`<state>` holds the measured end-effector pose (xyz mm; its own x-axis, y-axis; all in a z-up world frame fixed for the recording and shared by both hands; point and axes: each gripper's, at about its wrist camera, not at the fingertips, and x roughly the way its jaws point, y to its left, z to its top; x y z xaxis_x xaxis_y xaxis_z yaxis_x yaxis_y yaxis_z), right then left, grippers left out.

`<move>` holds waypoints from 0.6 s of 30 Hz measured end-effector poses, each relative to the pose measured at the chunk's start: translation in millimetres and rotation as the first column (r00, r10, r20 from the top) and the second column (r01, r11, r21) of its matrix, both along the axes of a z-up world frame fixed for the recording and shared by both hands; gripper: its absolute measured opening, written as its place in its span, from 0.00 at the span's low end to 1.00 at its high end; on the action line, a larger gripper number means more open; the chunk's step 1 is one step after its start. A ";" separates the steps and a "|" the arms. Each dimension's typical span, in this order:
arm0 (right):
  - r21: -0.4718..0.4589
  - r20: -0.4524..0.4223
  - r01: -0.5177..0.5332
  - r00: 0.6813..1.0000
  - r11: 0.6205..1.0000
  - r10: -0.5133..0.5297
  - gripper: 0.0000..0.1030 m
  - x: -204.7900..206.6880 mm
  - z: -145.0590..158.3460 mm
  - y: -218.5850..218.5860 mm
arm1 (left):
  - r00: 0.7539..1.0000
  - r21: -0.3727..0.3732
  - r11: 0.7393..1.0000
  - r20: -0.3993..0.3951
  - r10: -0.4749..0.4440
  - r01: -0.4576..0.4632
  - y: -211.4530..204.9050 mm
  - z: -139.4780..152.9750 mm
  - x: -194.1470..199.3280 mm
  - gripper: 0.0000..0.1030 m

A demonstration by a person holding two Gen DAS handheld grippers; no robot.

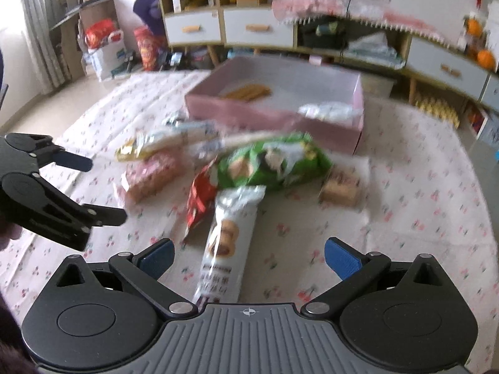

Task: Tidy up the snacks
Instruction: 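Move both tools back over the snack pile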

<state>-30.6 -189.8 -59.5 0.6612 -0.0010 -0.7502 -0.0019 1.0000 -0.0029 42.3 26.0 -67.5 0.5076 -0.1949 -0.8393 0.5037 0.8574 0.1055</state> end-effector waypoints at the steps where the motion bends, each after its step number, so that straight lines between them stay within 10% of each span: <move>1: 0.003 -0.024 -0.001 1.000 1.000 0.001 1.00 1.0 -2.7 0.9 | 1.000 0.005 1.000 -0.015 -0.005 0.005 -1.5 -3.3 -0.3 0.94; 18: 0.032 -0.199 0.017 0.980 0.999 -0.010 1.00 18.6 -40.8 4.9 | 0.987 -0.042 0.996 -0.147 0.067 -0.074 13.4 -19.4 7.7 1.00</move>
<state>-12.0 -184.9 -100.3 0.4989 0.0181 -0.8664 0.0144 0.9995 0.0291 50.0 39.4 -86.9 0.3946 -0.2039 -0.8960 0.4486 0.8937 -0.0058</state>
